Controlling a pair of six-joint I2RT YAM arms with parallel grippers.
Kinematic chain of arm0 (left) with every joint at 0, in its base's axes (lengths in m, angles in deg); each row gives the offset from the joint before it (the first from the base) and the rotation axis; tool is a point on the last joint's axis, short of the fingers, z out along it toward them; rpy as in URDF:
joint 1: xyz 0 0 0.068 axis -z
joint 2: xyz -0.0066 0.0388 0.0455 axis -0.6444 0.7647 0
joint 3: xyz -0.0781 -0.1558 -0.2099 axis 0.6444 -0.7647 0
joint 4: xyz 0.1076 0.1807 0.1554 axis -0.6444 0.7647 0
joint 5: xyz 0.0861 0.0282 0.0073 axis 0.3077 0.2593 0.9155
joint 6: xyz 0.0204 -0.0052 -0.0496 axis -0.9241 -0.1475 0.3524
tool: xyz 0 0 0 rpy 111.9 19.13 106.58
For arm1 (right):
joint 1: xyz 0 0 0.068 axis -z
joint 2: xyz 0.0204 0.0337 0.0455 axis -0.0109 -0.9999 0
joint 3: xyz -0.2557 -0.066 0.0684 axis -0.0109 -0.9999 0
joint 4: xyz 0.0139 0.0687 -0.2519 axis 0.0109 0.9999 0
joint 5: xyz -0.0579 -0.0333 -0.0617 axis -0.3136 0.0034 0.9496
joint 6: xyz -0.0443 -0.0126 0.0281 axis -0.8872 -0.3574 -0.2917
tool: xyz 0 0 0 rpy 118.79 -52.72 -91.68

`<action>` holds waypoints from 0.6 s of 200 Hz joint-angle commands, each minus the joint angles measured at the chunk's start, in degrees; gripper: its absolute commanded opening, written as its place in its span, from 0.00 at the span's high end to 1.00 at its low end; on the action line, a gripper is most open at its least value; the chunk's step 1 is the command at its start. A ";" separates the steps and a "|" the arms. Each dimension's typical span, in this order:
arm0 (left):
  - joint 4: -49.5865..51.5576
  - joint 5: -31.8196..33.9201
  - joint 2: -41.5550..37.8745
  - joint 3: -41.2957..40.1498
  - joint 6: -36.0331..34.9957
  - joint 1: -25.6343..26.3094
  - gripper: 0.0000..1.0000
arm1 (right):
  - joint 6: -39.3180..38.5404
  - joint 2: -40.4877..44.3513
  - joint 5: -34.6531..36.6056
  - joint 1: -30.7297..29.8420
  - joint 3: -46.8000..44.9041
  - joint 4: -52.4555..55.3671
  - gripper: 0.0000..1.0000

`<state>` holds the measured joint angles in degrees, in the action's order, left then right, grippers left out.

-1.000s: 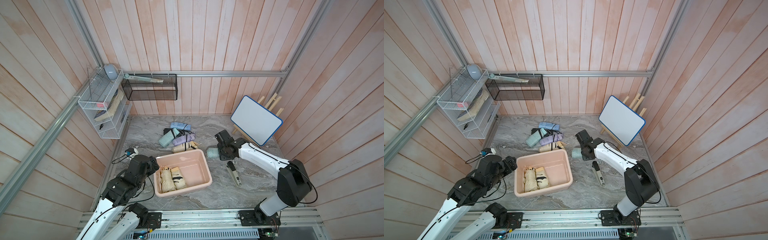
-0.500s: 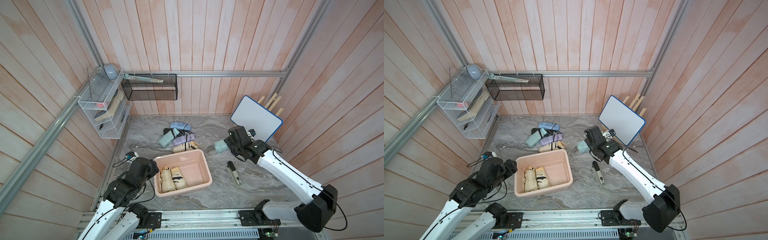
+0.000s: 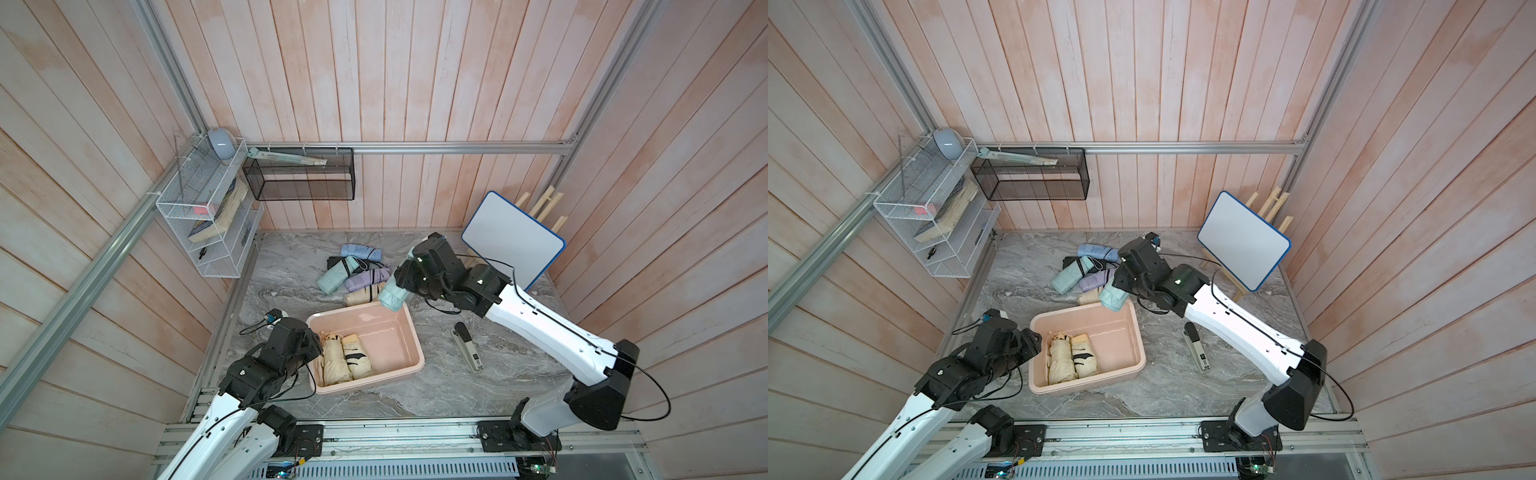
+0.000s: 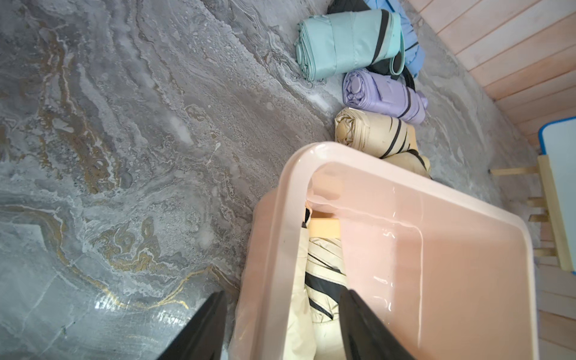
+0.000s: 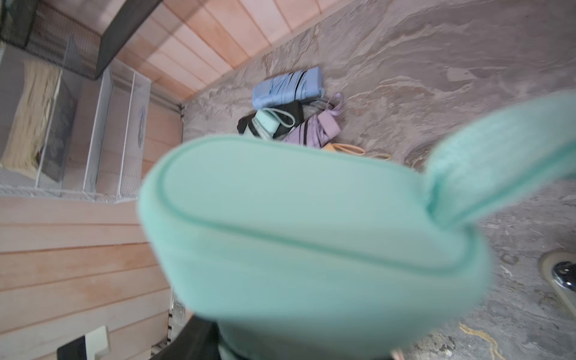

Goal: Put the umbrella into the storage box
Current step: Move the storage box to the center of the board.

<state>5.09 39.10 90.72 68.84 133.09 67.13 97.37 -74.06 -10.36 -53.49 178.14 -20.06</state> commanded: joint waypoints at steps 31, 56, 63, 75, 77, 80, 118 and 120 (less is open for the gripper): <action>-3.95 -3.04 -0.27 -1.66 -3.38 -0.29 0.56 | -8.95 -13.91 -7.56 -5.10 14.96 13.61 0.75; -5.58 -4.25 -0.78 -2.62 -4.59 -0.29 0.62 | -12.37 -20.82 -7.87 -7.59 21.89 19.90 0.75; -5.67 -4.26 -0.78 -2.71 -4.72 -0.29 0.63 | -13.01 -22.34 -7.69 -8.16 23.39 21.45 0.75; -5.92 -4.43 -0.76 -2.88 -5.02 -0.29 0.65 | -13.50 -24.52 -7.08 -9.03 25.52 23.77 0.75; -6.00 -4.44 -0.73 -2.91 -5.07 -0.29 0.65 | -13.57 -24.84 -6.92 -9.07 25.73 23.99 0.75; -6.24 -4.56 -0.69 -2.97 -5.18 -0.29 0.65 | -13.72 -25.15 -6.89 -9.21 25.96 24.32 0.75; -9.17 -6.61 -0.69 -4.15 -6.57 -0.29 0.70 | -14.94 -28.54 -6.91 -9.91 24.97 26.31 0.75; -9.21 -6.63 -0.65 -4.13 -6.60 -0.29 0.70 | -14.92 -28.55 -6.88 -9.90 24.78 26.45 0.75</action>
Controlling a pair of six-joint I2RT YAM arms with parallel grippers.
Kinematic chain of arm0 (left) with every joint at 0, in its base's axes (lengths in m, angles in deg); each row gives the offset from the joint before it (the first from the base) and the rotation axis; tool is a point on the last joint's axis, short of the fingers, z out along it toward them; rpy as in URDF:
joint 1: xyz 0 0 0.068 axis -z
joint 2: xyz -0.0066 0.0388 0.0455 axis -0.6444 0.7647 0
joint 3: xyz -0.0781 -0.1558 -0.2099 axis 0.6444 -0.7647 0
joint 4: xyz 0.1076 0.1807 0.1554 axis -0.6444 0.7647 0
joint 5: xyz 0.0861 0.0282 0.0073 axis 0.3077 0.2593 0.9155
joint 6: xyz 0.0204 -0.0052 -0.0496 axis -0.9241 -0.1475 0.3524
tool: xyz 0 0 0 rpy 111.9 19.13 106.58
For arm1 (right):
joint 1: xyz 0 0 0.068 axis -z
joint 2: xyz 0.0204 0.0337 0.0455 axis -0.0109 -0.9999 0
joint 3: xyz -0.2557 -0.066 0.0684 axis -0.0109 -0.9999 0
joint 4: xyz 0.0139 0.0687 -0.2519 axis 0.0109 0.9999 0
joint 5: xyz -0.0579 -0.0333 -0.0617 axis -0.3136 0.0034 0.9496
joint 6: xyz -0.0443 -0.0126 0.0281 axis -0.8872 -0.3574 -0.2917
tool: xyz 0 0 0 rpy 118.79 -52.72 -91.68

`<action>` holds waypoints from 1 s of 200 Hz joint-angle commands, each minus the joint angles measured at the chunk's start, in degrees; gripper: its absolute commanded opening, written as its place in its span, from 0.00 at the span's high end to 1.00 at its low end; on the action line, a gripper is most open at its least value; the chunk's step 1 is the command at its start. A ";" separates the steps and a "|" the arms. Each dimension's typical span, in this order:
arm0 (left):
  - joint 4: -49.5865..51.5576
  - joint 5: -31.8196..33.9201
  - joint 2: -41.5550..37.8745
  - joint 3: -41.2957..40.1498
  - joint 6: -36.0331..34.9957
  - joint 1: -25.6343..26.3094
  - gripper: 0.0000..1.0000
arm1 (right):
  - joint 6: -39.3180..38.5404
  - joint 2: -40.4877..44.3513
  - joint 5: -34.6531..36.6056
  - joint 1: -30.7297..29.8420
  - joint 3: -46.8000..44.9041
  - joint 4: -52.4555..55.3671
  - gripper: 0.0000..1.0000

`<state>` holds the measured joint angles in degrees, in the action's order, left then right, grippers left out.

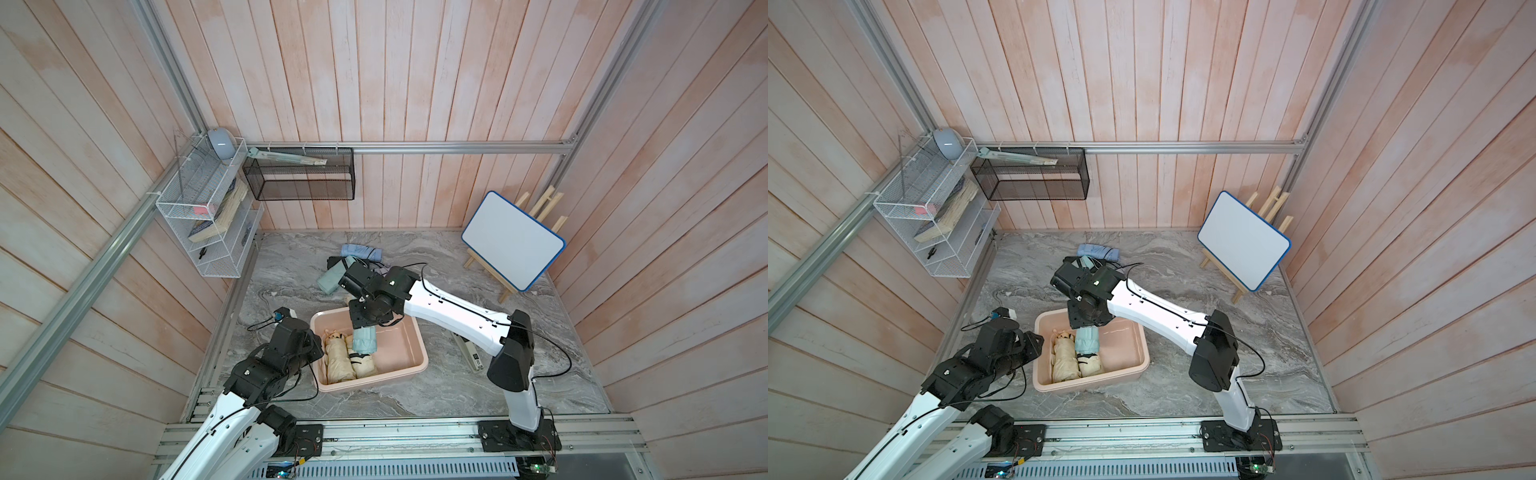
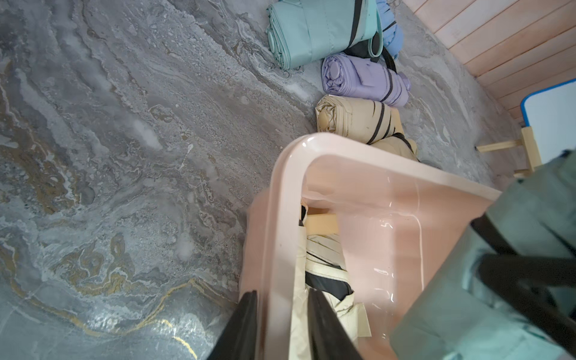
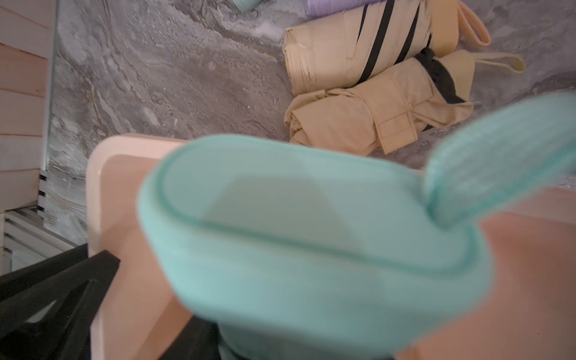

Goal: Put the umbrella into the storage box
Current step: Move the storage box to the center of the board.

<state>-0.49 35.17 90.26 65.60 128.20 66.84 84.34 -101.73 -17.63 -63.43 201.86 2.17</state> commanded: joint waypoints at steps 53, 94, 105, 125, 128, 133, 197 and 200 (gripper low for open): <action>-4.31 -3.49 -0.35 -1.09 -2.29 -0.05 0.73 | 1.02 4.04 0.95 -0.35 -14.74 -1.51 0.77; -4.30 -3.23 0.23 -1.13 -2.25 -0.01 0.73 | 1.68 7.69 3.30 -0.96 -26.38 -10.29 0.81; -4.40 -3.23 0.18 -1.14 -2.25 0.00 0.73 | 1.48 8.52 3.08 -1.00 -28.68 -13.33 0.81; -4.52 -3.23 0.17 -1.15 -2.25 0.00 0.73 | 0.50 8.48 2.66 -1.26 -30.65 -15.87 0.81; -4.49 -3.23 0.21 -1.13 -2.24 -0.02 0.73 | 0.42 8.39 2.75 -1.35 -30.77 -16.11 0.80; -4.61 -3.24 0.25 -1.14 -2.33 0.00 0.73 | 0.19 8.22 2.82 -1.48 -31.05 -16.57 0.80; -5.18 -3.89 0.55 -1.15 -2.68 0.00 0.73 | 0.04 7.49 2.61 -2.42 -33.82 -21.55 0.64; -5.18 -3.85 0.56 -1.15 -2.65 -0.01 0.73 | 0.19 7.50 2.82 -2.41 -33.85 -21.55 0.62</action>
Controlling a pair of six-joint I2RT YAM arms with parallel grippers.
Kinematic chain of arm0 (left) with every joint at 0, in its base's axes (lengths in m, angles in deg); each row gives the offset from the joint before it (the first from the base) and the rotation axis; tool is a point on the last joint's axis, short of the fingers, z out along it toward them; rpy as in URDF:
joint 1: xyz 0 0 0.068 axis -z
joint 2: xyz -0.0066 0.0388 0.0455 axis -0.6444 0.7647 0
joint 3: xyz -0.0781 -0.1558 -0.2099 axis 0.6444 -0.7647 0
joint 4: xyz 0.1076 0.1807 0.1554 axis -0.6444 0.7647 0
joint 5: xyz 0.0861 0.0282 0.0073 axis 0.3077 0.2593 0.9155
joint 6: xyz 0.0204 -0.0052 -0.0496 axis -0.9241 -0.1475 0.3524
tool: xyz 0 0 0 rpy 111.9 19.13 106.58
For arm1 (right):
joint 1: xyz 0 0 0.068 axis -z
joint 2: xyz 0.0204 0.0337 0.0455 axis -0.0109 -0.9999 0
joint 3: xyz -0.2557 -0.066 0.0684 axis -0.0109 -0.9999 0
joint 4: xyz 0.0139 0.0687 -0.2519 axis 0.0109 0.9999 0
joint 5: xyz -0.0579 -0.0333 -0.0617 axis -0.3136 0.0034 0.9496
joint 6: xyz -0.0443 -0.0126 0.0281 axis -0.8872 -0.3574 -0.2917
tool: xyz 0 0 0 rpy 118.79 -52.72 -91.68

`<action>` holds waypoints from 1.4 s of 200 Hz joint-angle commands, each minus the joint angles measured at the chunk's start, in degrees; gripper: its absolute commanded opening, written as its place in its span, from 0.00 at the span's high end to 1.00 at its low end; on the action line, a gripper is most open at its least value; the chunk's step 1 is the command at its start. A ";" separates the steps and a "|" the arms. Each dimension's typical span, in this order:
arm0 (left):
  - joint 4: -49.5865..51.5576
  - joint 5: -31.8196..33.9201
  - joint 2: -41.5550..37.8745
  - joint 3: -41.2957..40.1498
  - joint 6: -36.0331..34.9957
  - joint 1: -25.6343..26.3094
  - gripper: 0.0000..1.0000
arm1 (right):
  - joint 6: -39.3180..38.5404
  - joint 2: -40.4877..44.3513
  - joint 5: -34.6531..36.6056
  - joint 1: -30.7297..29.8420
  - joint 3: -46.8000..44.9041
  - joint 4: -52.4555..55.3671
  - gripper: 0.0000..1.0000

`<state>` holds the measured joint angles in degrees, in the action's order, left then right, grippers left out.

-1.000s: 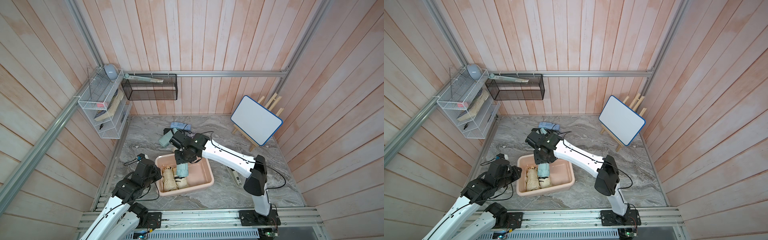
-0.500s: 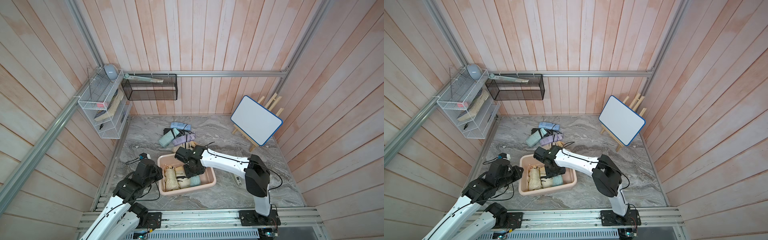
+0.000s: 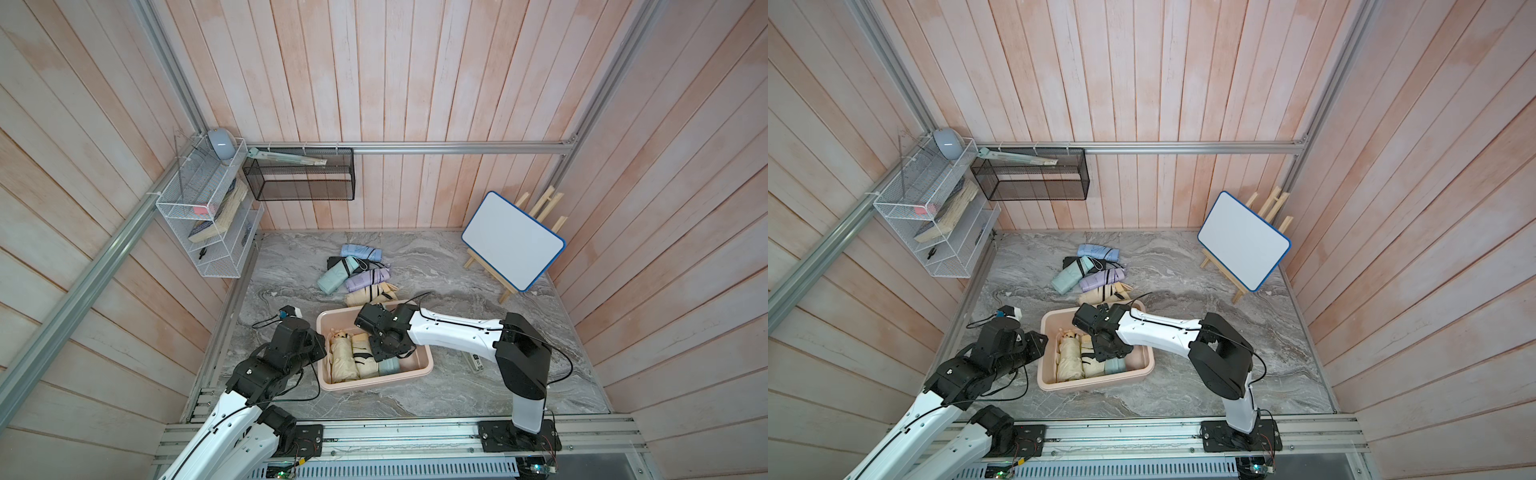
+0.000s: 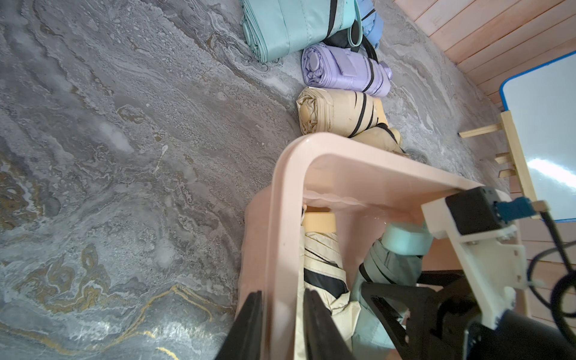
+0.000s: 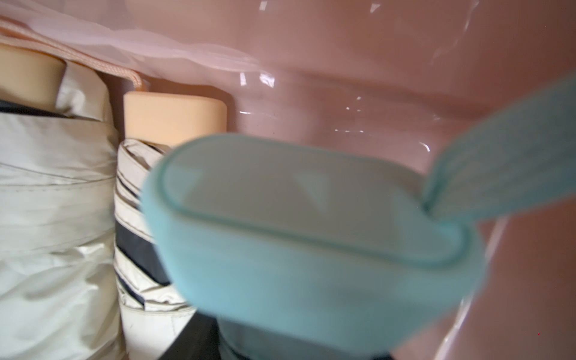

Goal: Put the umbrella into the storage box
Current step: Move the storage box to the center of the board.

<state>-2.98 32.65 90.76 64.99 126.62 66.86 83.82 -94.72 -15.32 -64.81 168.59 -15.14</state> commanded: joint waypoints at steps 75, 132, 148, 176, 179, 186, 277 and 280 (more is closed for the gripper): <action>-3.24 -2.00 0.05 -0.89 -0.94 -0.03 0.74 | 1.69 5.31 4.00 -0.82 1.25 -5.09 0.34; -5.84 -5.12 1.52 -1.32 -1.90 -0.02 0.85 | 2.40 12.32 7.13 1.11 1.95 -6.55 0.28; -6.76 -6.09 1.45 -1.44 -1.52 0.02 0.87 | 2.74 15.05 8.21 2.10 0.67 -7.34 0.28; -8.35 -6.54 1.42 -1.60 0.00 0.57 0.92 | 3.44 20.74 8.75 4.27 -4.07 -10.03 0.29; -8.48 -6.50 1.54 -1.53 0.20 0.65 0.92 | 3.55 21.35 8.67 4.57 -4.62 -10.34 0.29; -8.79 -6.20 1.72 -1.47 0.61 0.97 0.93 | 3.84 22.80 8.70 5.15 -5.92 -10.87 0.29; -15.67 5.96 15.57 3.81 9.78 16.87 0.95 | 4.24 39.64 9.28 13.73 -18.54 -10.49 0.31; -16.08 5.96 16.20 3.96 9.94 17.05 0.95 | 4.18 40.19 9.35 13.95 -18.88 -10.47 0.30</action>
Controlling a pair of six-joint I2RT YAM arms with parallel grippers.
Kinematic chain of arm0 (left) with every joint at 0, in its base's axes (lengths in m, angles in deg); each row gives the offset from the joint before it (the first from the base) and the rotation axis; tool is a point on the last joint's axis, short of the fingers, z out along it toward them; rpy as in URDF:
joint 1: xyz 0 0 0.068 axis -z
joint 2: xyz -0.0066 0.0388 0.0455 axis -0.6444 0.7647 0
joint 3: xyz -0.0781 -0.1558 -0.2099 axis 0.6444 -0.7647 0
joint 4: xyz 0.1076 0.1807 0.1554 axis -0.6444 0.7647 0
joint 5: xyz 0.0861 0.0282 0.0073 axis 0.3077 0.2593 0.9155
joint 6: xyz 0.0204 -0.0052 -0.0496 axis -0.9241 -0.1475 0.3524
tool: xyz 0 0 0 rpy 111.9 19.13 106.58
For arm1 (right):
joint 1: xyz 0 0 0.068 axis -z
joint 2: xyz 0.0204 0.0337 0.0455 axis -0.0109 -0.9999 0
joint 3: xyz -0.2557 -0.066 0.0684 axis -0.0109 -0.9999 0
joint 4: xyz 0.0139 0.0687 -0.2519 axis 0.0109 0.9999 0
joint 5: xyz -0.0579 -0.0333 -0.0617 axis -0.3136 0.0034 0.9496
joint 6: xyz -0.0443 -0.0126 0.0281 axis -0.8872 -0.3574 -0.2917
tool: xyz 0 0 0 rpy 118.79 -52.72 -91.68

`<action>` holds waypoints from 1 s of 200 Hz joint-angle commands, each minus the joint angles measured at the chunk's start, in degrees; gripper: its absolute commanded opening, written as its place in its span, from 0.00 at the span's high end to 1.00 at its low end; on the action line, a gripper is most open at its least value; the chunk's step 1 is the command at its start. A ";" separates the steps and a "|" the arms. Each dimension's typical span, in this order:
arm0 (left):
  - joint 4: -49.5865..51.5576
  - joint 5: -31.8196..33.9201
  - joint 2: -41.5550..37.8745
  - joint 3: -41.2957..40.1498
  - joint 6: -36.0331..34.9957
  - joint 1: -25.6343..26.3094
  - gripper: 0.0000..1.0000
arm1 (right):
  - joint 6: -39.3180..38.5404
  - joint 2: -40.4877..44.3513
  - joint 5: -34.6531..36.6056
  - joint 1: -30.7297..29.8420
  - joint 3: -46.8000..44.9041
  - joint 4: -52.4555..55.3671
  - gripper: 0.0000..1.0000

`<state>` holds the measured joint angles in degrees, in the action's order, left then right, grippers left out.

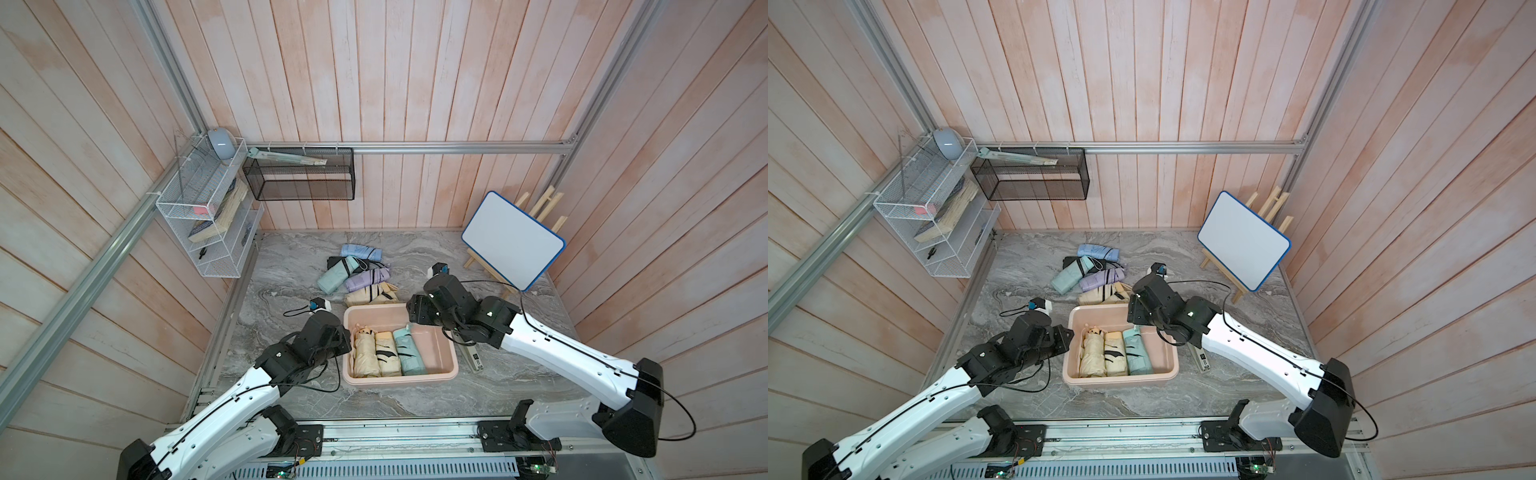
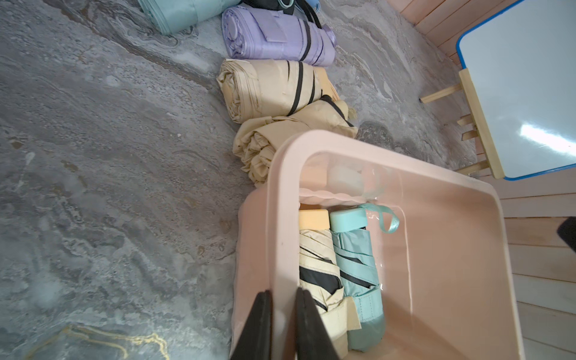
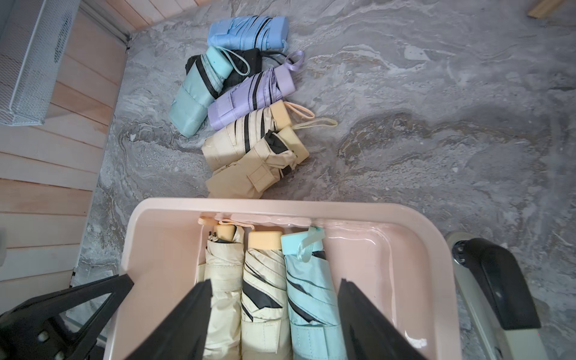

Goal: Put the umbrella into the storage box
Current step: Move the storage box to the center of the board.

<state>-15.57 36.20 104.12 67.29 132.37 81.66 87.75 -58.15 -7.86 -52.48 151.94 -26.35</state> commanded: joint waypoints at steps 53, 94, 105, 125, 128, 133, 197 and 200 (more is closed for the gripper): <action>-3.49 3.82 7.53 4.37 6.28 4.30 0.52 | -1.53 10.17 3.88 3.92 -6.06 -0.11 0.31; -2.34 8.21 1.13 5.98 -0.83 2.16 0.19 | -6.70 13.70 5.25 5.05 -8.26 -5.66 0.31; -1.83 8.72 0.22 7.42 -3.77 0.18 0.14 | -8.56 13.91 5.71 5.35 -8.08 -6.61 0.31; -1.41 5.93 0.94 10.66 -12.00 -4.73 0.09 | -10.76 13.39 5.89 6.19 -6.88 -7.41 0.31; -1.34 5.41 1.30 11.22 -13.47 -5.51 0.09 | -10.97 13.33 5.87 6.36 -6.66 -7.42 0.31; -1.24 4.18 1.96 12.13 -16.16 -6.89 0.08 | -11.30 13.02 5.90 6.58 -6.25 -7.34 0.31; 2.06 -4.68 15.72 25.21 -45.41 -19.73 0.07 | -12.92 9.41 4.59 8.70 -2.02 -7.31 0.31; 2.23 -4.39 16.41 25.61 -46.01 -19.86 0.07 | -13.01 9.30 4.61 8.78 -1.83 -7.34 0.31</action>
<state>-16.07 34.42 116.34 89.45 101.27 62.97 76.48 -47.59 -3.54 -44.35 147.59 -32.72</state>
